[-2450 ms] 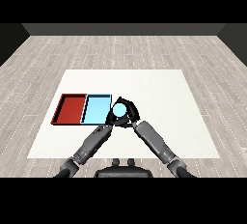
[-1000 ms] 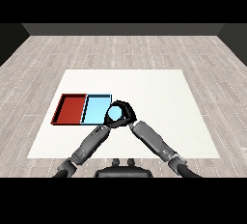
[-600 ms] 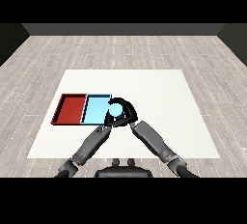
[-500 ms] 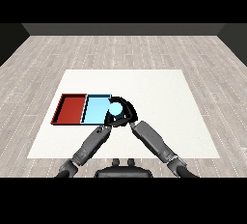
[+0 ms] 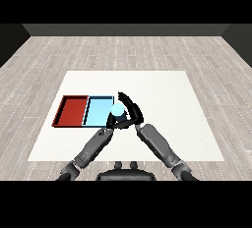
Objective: Pick the blue can and put it in the blue box
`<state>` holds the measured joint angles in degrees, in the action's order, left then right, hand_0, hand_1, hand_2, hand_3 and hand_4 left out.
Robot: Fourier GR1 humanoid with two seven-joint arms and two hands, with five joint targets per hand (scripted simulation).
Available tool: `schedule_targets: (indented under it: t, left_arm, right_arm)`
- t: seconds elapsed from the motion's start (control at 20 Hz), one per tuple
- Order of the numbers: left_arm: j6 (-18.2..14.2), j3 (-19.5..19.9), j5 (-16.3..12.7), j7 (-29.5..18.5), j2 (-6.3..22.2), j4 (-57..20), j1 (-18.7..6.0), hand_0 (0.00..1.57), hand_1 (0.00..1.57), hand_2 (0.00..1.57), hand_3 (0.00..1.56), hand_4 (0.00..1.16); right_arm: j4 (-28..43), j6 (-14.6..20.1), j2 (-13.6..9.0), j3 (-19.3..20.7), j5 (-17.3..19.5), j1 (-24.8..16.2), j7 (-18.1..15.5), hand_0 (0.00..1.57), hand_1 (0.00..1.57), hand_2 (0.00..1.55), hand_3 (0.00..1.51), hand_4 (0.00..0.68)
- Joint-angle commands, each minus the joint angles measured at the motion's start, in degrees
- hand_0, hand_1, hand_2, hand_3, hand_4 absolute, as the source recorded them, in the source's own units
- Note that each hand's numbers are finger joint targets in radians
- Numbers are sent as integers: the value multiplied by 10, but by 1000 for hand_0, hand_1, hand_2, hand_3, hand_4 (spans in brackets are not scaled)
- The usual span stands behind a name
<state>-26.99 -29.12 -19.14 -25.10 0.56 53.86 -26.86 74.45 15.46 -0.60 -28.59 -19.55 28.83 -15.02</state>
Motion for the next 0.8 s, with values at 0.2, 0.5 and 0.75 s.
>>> schedule_targets:
  t: [0.2,0.5,0.75]
  left_arm:
    - [-10,3,23,-13,-5,-29,-11,1571,1571,1571,1503,1133]
    - [1,31,60,-8,-5,-17,24,1571,1571,1571,1493,1125]
    - [35,83,75,-22,12,-45,9,1571,1571,1571,1492,1130]
  right_arm:
    - [33,-49,1,48,20,-33,8,0,0,0,0,0]
    - [180,-67,-66,72,7,-140,32,0,0,0,0,0]
    - [234,-83,-78,127,-21,-183,28,0,0,0,0,0]
